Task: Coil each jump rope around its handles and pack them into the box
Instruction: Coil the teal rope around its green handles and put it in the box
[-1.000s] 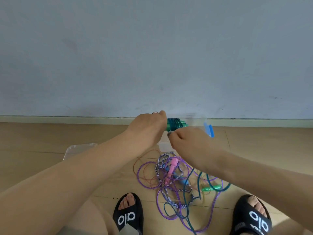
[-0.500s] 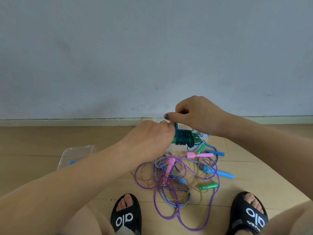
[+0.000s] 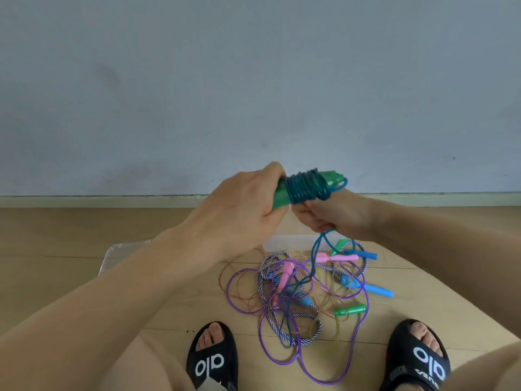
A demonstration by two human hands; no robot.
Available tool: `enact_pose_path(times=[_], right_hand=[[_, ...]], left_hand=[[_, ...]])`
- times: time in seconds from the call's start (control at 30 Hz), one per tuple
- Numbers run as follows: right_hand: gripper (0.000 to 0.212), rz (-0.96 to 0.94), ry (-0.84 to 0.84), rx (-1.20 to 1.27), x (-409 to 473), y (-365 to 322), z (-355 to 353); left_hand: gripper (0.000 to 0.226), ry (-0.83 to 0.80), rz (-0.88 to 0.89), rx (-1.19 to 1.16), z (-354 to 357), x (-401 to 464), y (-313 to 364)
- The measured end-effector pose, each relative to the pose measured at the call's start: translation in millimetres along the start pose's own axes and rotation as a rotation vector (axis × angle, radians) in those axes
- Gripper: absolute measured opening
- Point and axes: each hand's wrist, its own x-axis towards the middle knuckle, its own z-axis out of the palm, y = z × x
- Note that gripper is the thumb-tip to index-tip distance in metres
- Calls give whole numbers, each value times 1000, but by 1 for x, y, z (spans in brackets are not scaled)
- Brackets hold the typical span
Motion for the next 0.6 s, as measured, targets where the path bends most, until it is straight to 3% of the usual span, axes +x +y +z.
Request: enact_pose_path(times=[0.17, 0.3, 0.47, 0.6], right_hand=[[54, 230, 161, -9, 7, 14, 30], [51, 188, 252, -93, -6, 10, 46], [50, -91, 333, -1063, -19, -3, 51], [39, -368, 265, -1471, -19, -6, 48]], left_hand=[[11, -6, -172, 30, -4, 9, -20], [7, -111, -247, 238, -1, 14, -44], [7, -283, -305, 438, 16, 15, -53], [8, -375, -276, 552, 36, 14, -41]])
